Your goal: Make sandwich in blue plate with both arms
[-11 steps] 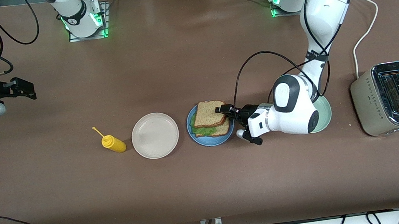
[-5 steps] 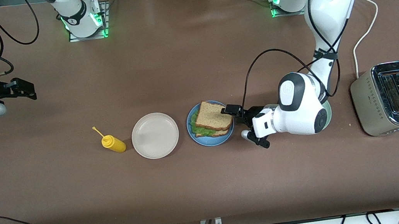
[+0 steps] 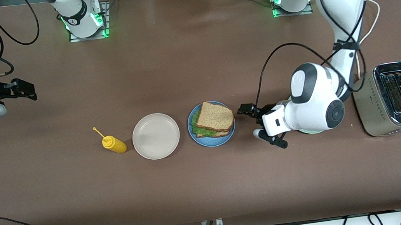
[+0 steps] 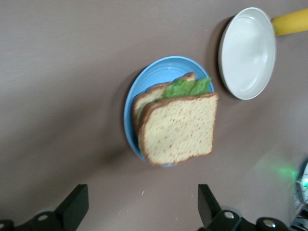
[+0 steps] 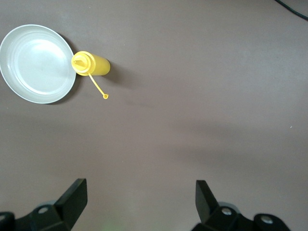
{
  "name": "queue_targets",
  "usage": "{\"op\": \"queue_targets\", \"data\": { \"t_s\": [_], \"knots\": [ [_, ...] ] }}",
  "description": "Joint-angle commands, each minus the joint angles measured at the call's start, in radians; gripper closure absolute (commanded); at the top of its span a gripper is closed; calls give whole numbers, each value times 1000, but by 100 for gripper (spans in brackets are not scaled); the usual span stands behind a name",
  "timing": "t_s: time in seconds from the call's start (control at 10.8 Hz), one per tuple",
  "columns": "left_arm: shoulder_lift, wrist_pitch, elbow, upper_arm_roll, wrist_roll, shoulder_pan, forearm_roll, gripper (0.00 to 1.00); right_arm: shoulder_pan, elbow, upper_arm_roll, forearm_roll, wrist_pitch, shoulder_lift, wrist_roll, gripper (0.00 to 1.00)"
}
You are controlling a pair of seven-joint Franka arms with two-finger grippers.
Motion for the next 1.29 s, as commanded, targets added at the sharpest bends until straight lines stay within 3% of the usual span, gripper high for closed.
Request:
{"op": "queue_targets", "data": {
  "t_s": [0.0,0.55,1.02,1.2],
  "knots": [
    [-146,-112,-18,2,-132,30,171,0,-1,20,-4,11,-6,7,2,0],
    [-408,-378,-25,9,-189,102,429,0,-1,21,-5,6,17,2,13,0],
    [-693,-370,-145,9,-204,215,454,0,-1,33,-30,-3,9,-4,13,0],
    [-715,-370,-163,10,-206,217,477,0,5,55,-32,-15,6,-4,49,0]
  ]
}}
